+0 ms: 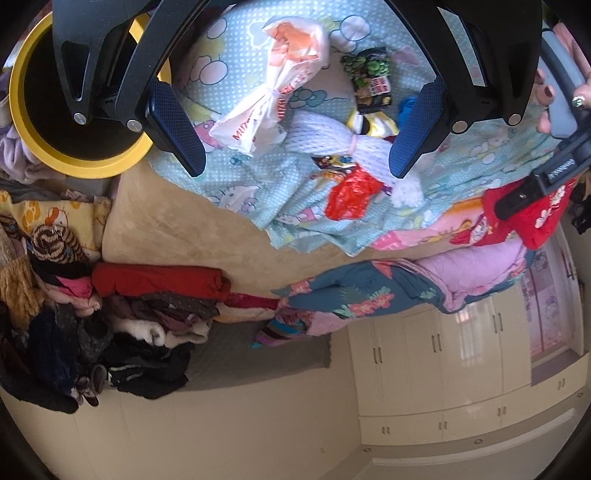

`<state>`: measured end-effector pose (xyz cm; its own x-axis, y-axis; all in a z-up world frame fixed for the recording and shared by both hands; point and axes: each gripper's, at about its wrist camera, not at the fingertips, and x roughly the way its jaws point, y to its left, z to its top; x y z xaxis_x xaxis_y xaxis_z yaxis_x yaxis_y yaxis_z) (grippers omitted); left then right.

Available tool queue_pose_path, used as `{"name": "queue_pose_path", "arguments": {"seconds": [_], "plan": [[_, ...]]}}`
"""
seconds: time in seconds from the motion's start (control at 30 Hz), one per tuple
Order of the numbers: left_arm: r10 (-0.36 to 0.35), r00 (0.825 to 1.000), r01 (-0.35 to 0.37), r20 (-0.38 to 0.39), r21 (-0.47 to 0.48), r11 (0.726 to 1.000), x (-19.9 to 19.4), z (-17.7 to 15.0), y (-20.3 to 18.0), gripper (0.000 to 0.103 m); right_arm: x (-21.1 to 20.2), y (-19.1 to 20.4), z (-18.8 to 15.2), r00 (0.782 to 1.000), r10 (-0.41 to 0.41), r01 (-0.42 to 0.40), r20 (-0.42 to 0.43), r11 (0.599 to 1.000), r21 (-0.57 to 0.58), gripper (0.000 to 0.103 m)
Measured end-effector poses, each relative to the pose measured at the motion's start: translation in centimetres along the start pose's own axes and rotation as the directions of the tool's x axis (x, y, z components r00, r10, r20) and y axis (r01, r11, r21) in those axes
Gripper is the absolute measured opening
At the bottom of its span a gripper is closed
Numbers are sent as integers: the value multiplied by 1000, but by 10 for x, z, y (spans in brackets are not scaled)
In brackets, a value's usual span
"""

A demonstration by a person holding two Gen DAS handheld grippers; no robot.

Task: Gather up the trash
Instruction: 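Grasp the white plastic bag with the right tool while the left grasps white foam net, then carry both items to the yellow bin and open both tools to drop them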

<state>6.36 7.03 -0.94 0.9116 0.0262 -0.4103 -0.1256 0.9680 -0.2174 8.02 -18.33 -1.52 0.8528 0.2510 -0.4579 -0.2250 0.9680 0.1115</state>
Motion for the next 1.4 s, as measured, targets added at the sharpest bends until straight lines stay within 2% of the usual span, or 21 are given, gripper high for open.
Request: {"name": "queue_pose_path", "arguments": {"seconds": [0.17, 0.3, 0.57, 0.63, 0.67, 0.73, 0.83, 0.9, 0.93, 0.97, 1.0, 1.07, 1.13, 1.4], "plan": [[-19, 999, 20, -47, 26, 999, 28, 7, -15, 92, 38, -19, -3, 993, -56, 59, -109, 998, 32, 97], [-45, 996, 49, -75, 49, 998, 49, 7, -24, 92, 65, -33, -12, 982, -65, 74, -175, 996, 48, 97], [-32, 984, 46, -175, 72, 996, 92, 3, -33, 92, 114, -47, -30, 940, 14, 26, -341, 993, 114, 97], [-49, 981, 63, -188, 72, 995, 99, 2, -33, 91, 120, -44, -33, 933, 23, 20, -359, 993, 114, 93], [-45, 980, 62, -194, 83, 995, 102, 2, -34, 89, 123, -43, -35, 929, 33, 11, -368, 993, 116, 89], [-50, 976, 72, -213, 96, 993, 108, 0, -36, 83, 128, -42, -37, 923, 44, 0, -382, 994, 114, 73], [-60, 969, 85, -241, 96, 992, 115, -4, -37, 71, 132, -42, -37, 917, 81, -33, -392, 991, 127, 60], [-53, 966, 79, -253, 95, 992, 117, -5, -38, 56, 132, -42, -36, 916, 89, -44, -391, 991, 123, 55], [-57, 965, 83, -254, 91, 992, 117, -6, -38, 52, 131, -42, -36, 916, 98, -54, -389, 991, 122, 51], [-58, 965, 84, -254, 90, 992, 117, -5, -38, 41, 130, -42, -35, 916, 105, -60, -386, 990, 127, 49], [-62, 966, 87, -251, 89, 992, 116, -5, -38, 28, 130, -43, -35, 917, 111, -64, -384, 989, 133, 40], [-62, 967, 87, -248, 92, 992, 115, -3, -39, 15, 126, -44, -33, 917, 121, -70, -379, 987, 143, 40], [-65, 970, 91, -236, 101, 991, 110, 0, -41, 11, 123, -45, -31, 919, 132, -81, -371, 985, 152, 38], [-86, 984, 105, -157, 119, 987, 81, 23, -56, 9, 97, -55, -15, 942, 155, -103, -298, 978, 183, 36]]}}
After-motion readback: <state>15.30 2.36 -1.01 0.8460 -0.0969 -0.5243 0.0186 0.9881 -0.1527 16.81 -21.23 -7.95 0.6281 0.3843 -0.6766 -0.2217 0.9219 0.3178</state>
